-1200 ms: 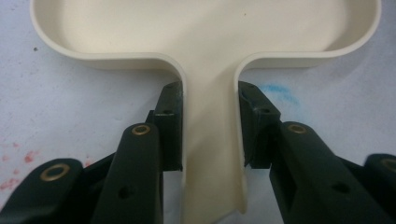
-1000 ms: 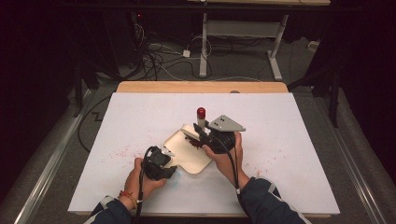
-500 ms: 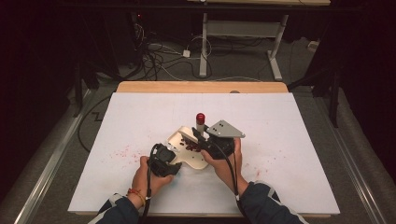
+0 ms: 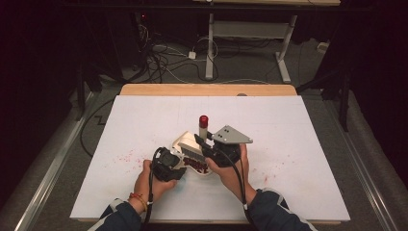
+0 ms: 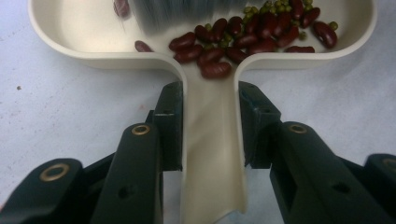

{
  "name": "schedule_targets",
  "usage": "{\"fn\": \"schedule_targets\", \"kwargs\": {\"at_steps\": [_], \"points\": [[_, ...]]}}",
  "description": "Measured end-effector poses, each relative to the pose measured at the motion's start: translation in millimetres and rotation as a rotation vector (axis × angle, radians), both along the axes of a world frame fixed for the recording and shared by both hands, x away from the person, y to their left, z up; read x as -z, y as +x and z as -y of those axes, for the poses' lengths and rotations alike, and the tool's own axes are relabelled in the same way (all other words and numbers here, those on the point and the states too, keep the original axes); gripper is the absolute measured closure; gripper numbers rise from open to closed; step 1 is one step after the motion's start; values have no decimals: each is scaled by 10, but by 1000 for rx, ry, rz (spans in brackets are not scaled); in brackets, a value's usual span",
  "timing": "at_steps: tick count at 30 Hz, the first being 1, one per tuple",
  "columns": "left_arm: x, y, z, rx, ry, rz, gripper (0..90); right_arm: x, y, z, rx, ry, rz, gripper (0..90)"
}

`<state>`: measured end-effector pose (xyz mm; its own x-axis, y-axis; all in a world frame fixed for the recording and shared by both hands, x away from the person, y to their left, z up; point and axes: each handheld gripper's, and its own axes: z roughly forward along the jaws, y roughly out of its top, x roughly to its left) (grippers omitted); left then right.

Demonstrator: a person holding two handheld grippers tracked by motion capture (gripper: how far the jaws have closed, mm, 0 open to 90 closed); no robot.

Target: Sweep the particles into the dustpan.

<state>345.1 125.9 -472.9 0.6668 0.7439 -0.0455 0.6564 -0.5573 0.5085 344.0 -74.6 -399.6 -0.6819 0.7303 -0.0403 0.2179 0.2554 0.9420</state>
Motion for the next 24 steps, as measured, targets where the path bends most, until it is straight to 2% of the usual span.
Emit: {"fn": "schedule_targets", "kwargs": {"at_steps": [5, 10, 13, 17, 21, 24], "points": [[2, -7, -40, 14, -1, -1, 641, -76, 47, 105, 5, 40, -5, 702], [6, -35, -126, 35, -1, 3, 641, -231, 94, 259, 20, 80, 5, 701], [-8, -54, -196, 49, 4, 8, 641, -321, 104, 371, 46, 62, 45, 701], [-18, -80, -265, 58, 10, 6, 641, -346, 131, 436, 60, 55, 53, 702], [-35, -108, -303, 65, 17, 5, 640, -311, 195, 502, 107, 11, 75, 701], [-46, -120, -323, 77, 25, 2, 640, -260, 269, 561, 132, -1, 62, 701]]}}
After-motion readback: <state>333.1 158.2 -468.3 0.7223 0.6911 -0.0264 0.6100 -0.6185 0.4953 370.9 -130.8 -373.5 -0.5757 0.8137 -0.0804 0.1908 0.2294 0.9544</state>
